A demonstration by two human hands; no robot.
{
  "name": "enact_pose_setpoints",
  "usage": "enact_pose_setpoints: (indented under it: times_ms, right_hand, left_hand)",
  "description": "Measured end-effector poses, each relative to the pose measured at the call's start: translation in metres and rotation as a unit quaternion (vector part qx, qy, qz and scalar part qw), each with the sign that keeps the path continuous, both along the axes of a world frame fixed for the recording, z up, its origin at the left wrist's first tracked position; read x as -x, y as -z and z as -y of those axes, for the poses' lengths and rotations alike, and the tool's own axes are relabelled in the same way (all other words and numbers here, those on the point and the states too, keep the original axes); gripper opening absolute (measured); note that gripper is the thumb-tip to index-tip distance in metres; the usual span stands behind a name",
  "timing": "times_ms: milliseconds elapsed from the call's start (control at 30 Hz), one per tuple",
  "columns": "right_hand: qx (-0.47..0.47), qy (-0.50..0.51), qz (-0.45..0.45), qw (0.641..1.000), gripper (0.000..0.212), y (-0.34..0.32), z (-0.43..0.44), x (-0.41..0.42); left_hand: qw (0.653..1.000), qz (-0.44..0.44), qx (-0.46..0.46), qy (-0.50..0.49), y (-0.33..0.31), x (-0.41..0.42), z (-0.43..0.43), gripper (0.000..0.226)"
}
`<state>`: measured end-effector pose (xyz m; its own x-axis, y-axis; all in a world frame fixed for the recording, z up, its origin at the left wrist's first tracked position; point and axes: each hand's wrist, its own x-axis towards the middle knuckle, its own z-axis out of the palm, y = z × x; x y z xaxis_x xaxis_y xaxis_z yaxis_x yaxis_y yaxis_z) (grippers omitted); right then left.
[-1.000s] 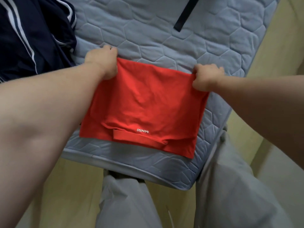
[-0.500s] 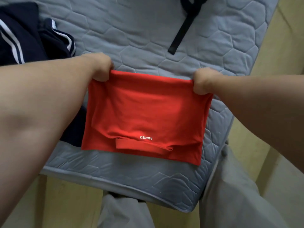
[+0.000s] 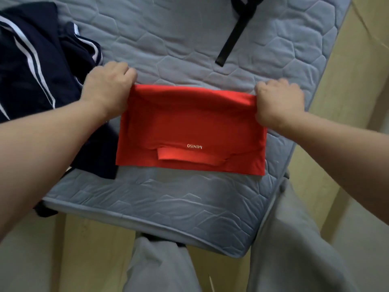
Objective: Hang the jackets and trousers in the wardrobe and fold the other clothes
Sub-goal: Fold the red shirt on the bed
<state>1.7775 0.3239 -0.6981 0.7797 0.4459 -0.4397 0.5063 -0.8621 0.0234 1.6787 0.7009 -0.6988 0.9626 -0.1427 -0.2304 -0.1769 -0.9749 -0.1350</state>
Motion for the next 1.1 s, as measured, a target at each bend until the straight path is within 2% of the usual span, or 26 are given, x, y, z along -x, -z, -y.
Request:
enact_pose_setpoints:
  times_ms: [67,133,233,500,567,667,733,767,833,900,1000,1100]
  right_hand:
    - [-0.015,-0.043,-0.025,0.999,0.03,-0.012,0.016,0.042]
    - [0.002,-0.085,-0.048,0.995,0.028,-0.014,0.031,0.082]
    - [0.048,-0.111,-0.084,0.989,0.03,-0.002,0.043,0.124]
    - [0.11,-0.146,-0.102,0.978,0.032,0.03,0.052,0.162]
    - [0.136,-0.151,-0.12,0.972,0.038,0.034,0.051,0.163]
    - [0.143,-0.109,-0.168,0.969,0.037,0.038,0.046,0.162]
    - [0.109,-0.07,-0.165,0.978,0.032,0.036,0.033,0.156]
    - [0.07,-0.051,-0.14,0.986,0.029,0.033,0.026,0.154]
    - [-0.044,-0.006,-0.054,0.998,0.026,0.03,0.005,0.15]
    - [-0.144,0.034,0.001,0.989,0.036,0.033,-0.023,0.152]
    - [-0.189,0.073,0.009,0.979,0.051,0.056,-0.06,0.16]
    - [-0.141,0.072,-0.025,0.987,0.057,0.096,-0.068,0.172]
  left_hand:
    - [0.998,0.008,0.028,0.06,-0.002,0.041,0.005,0.018]
    - [0.993,-0.029,0.06,0.096,-0.001,0.086,0.011,0.009]
    - [0.989,-0.086,0.054,0.105,0.005,0.135,0.023,0.014]
    - [0.982,-0.188,0.007,0.019,0.036,0.172,0.045,0.029]
    - [0.97,-0.244,-0.012,-0.01,0.042,0.174,0.048,0.022]
    - [0.948,-0.31,-0.042,-0.059,0.043,0.168,0.056,0.033]
    - [0.96,-0.266,-0.036,-0.08,0.039,0.157,0.067,0.028]
    - [0.973,-0.212,-0.011,-0.09,0.037,0.152,0.073,0.024]
    - [0.989,-0.057,0.082,-0.107,0.036,0.139,0.088,0.024]
    - [0.979,0.032,0.164,-0.119,0.039,0.123,0.111,0.033]
    - [0.972,0.044,0.18,-0.143,0.06,0.106,0.151,0.052]
    - [0.977,-0.045,0.136,-0.16,0.096,0.105,0.168,0.064]
